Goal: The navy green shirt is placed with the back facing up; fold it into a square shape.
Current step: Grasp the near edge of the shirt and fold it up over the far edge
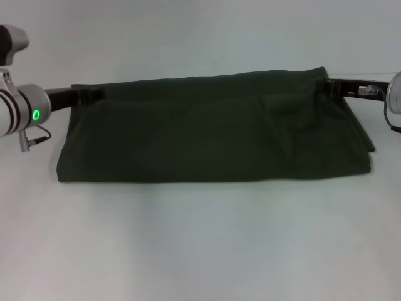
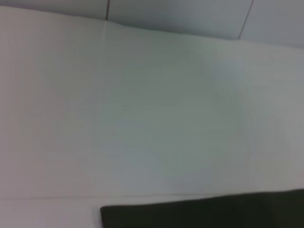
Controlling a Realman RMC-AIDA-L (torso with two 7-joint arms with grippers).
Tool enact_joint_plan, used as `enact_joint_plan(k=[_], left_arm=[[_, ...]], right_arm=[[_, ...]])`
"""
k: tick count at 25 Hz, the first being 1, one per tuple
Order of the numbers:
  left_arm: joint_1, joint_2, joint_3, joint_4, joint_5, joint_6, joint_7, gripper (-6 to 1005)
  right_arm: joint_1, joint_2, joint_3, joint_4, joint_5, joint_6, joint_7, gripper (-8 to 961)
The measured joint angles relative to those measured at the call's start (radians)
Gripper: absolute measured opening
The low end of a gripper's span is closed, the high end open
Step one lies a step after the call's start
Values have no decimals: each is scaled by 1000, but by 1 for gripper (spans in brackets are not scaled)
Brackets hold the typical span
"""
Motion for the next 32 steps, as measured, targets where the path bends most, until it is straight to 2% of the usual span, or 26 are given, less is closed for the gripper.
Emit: enact_joint_plan(k=[2,14,29,31,32], left_arm=[[3,-7,21,-10,0,-31,1,701],[34,-39,23,-23,-7,-56,31,698],[49,-47,27,-22,-4,-57,41,690],[50,-49,28,-22,-7,-56,42,520],[50,-50,28,-21,-7,-56,42,503]], right_arm=[[-1,1,0,0,0,2,1,44],[-9,6,0,-1,0,4,-6,47],[-14,6,0,-1,0,3,-5,49],[-15,6,0,-2,0,3,-5,50],[-15,6,0,-1,0,4,-5,50]])
